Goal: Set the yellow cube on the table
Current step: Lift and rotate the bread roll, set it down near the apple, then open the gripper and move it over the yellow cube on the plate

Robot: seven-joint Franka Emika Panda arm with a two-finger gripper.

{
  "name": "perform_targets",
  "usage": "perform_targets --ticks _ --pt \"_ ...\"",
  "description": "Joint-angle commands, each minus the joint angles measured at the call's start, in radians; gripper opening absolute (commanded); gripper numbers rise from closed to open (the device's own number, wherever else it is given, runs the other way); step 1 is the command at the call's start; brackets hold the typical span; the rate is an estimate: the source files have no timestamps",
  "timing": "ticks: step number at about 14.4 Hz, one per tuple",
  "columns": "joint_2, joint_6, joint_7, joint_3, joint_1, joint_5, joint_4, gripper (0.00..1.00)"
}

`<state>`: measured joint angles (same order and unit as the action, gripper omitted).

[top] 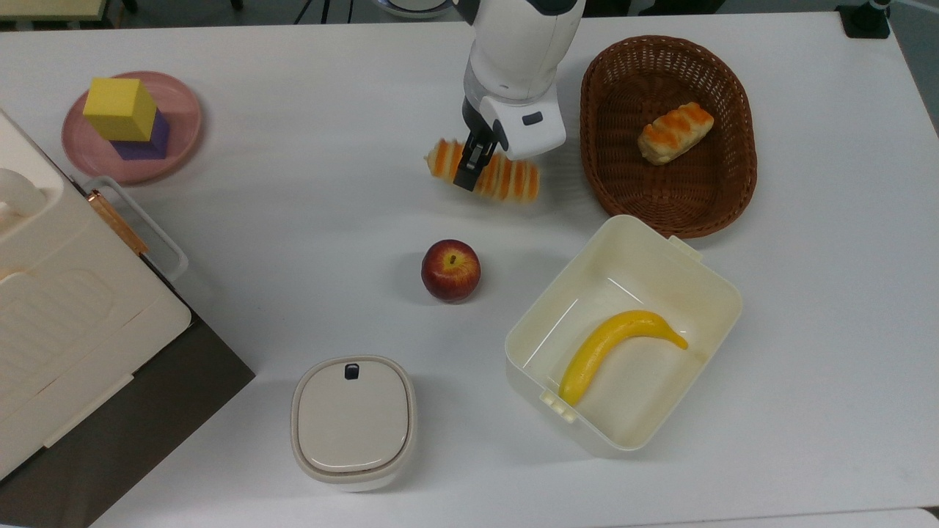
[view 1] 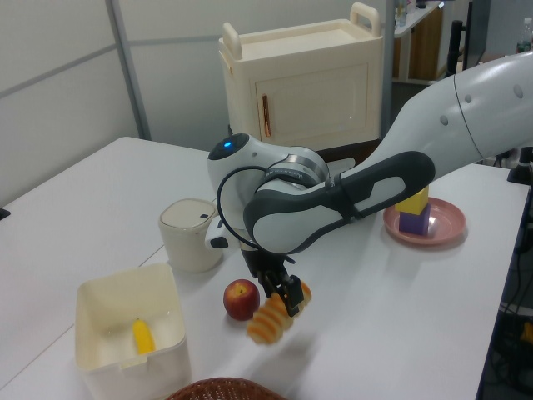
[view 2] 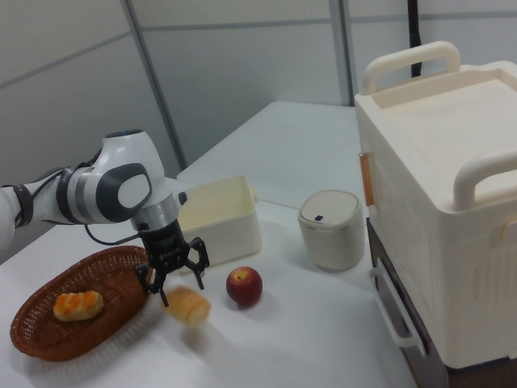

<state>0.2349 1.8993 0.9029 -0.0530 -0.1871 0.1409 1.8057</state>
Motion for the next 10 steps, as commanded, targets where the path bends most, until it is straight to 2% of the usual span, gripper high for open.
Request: perform_targets --ticks 1,5,10 --pt "-0.04 -0.026 -0.036 0.002 0.038 -0.001 0.004 1.0" --pt "-0.072 -0.028 -0.14 0.007 0.115 -0.003 0.006 1.0" --pt "-0.12 -0.034 -0.286 0.013 0.288 -0.001 0.004 1.0"
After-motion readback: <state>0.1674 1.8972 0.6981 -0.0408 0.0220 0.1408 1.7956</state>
